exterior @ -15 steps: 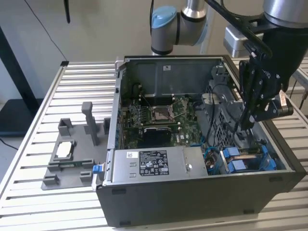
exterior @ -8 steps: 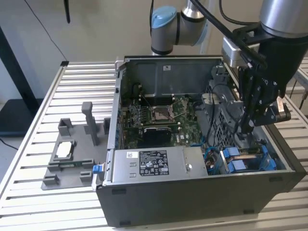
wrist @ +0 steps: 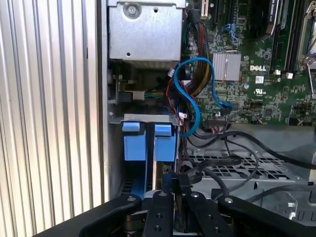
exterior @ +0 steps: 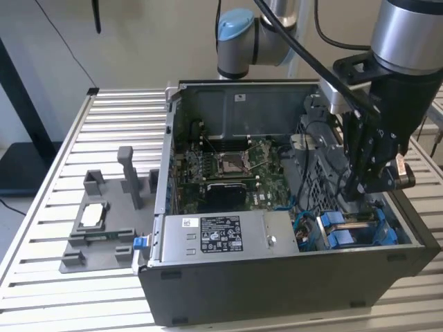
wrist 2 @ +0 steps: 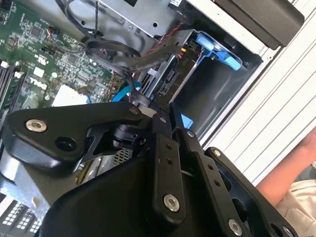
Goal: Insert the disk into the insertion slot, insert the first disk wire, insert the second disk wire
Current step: 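Insert the second disk wire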
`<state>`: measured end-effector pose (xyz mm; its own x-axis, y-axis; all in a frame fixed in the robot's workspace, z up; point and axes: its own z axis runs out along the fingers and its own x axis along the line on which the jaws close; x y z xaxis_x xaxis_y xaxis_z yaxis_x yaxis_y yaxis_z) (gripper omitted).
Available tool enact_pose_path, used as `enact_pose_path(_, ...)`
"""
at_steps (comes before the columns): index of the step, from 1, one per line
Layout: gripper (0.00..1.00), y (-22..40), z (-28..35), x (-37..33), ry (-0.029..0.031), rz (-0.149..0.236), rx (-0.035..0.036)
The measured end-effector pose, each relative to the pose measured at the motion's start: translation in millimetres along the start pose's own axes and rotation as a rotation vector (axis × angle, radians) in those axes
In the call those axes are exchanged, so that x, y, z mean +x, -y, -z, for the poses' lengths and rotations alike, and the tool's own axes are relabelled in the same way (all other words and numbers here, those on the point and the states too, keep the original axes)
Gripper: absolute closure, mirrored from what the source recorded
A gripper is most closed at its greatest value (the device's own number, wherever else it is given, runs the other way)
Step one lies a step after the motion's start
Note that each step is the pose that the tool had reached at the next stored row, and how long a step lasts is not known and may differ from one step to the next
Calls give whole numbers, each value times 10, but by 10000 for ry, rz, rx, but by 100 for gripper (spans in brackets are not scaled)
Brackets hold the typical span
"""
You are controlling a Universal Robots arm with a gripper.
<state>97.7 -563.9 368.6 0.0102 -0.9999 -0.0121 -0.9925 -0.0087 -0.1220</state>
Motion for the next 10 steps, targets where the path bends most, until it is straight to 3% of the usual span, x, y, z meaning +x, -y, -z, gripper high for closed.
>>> enact_pose_path(5,84,43,-56,22,47,-5,42)
enact_pose_path(8,84,66,-69,24,106,-12,51)
enact_pose_path(10,84,66,-69,23,110,-13,50)
